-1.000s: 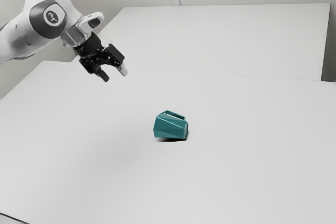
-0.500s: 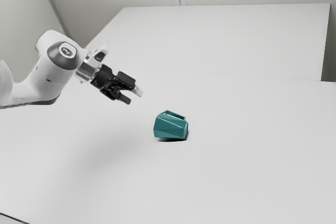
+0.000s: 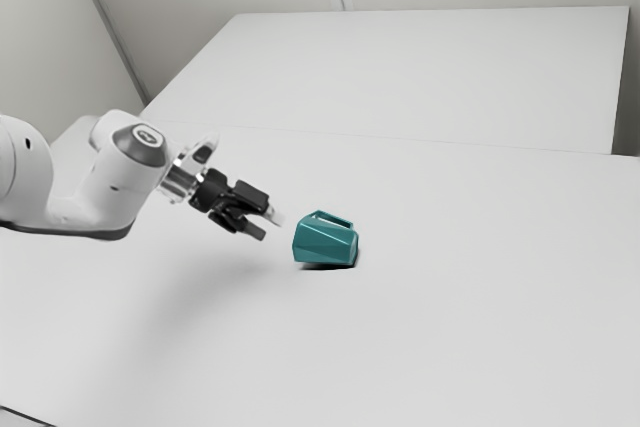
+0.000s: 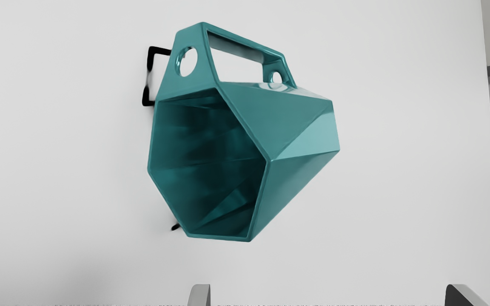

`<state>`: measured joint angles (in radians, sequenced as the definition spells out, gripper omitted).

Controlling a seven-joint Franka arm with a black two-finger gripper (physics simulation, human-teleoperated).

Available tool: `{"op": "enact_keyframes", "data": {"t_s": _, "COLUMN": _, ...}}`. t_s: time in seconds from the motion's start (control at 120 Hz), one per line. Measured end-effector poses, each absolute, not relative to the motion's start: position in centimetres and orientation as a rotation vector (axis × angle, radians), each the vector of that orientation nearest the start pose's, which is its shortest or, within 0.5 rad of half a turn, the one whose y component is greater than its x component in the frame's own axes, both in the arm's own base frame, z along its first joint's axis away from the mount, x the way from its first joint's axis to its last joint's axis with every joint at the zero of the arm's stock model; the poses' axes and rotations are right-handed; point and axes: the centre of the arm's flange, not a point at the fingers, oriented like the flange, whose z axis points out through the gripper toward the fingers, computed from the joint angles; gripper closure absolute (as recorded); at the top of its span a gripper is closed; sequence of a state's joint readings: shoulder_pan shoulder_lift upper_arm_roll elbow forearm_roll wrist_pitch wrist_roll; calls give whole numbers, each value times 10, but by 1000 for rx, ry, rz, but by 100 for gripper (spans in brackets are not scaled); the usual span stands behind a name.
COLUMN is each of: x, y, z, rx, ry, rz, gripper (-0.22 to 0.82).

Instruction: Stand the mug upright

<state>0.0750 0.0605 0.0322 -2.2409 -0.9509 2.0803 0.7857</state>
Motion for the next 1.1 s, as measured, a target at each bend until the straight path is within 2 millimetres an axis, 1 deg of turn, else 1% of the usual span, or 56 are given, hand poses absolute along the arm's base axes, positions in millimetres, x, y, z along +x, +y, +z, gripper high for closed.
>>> {"op": "enact_keyframes", "data": {"t_s": 0.267, "x": 521, "y": 14, "z": 317, "rx": 2350, "ry": -112, "rz": 142, "gripper": 0}}
{"op": "enact_keyframes", "data": {"t_s": 0.367, "x": 523, "y": 14, "z": 311, "rx": 2353, "ry": -115, "rz": 140, "gripper": 0}}
{"op": "enact_keyframes", "data": {"t_s": 0.567, "x": 548, "y": 16, "z": 315, "rx": 2364, "ry": -148, "rz": 179, "gripper": 0}}
{"op": "enact_keyframes", "data": {"t_s": 0.658, "x": 555, "y": 16, "z": 312, "rx": 2365, "ry": -156, "rz": 181, "gripper": 0}}
{"op": "enact_keyframes", "data": {"t_s": 0.842, "x": 564, "y": 7, "z": 306, "rx": 2360, "ry": -179, "rz": 177, "gripper": 0}}
{"op": "enact_keyframes", "data": {"t_s": 1.1, "x": 567, "y": 0, "z": 296, "rx": 2297, "ry": -152, "rz": 196, "gripper": 0}}
